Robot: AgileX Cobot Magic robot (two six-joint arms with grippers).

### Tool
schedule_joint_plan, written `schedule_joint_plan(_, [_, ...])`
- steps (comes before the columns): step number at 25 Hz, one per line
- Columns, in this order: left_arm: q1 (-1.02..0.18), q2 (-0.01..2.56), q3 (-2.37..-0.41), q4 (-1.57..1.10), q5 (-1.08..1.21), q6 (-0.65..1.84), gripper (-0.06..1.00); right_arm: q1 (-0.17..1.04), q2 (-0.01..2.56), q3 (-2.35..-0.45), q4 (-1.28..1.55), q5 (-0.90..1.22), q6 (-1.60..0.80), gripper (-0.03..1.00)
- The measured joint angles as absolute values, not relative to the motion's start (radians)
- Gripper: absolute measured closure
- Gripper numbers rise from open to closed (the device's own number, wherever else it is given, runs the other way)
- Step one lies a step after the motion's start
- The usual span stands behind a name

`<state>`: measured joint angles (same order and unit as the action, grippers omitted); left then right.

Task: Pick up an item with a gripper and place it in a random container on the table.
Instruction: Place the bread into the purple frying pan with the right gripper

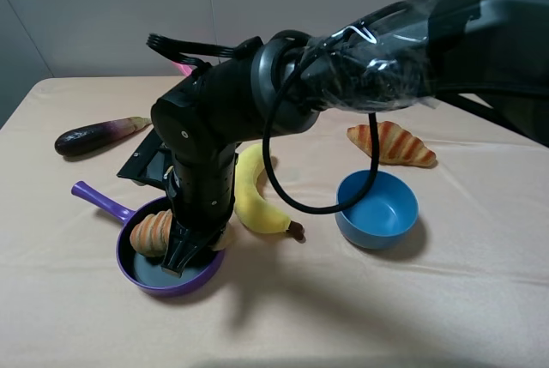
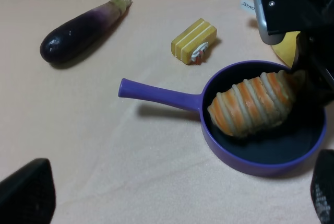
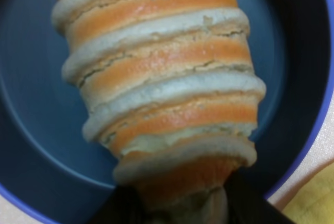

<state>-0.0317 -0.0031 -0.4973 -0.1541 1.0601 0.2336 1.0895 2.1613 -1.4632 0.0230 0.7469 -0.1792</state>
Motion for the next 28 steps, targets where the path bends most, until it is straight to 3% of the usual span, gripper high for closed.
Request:
schedule_joint_plan(18, [-0.032,-0.003,-0.497,-0.154,1.060,0.234,-0.05,1.089,2.161,-1.463,0.025,0.747,-0.179,0.78])
schedule_joint_plan(22, [-0.032,-0.003,-0.497,-0.154,1.060,0.234,-0.05,1.089,2.161,-1.463,0.025,0.745,-0.179,0.68])
schedule_joint_plan(28, [-0.032,-0.003,-0.497,-0.154,1.060,0.234,-0.05,1.089,2.161,-1.463,0.025,0.736,-0.180,0.43])
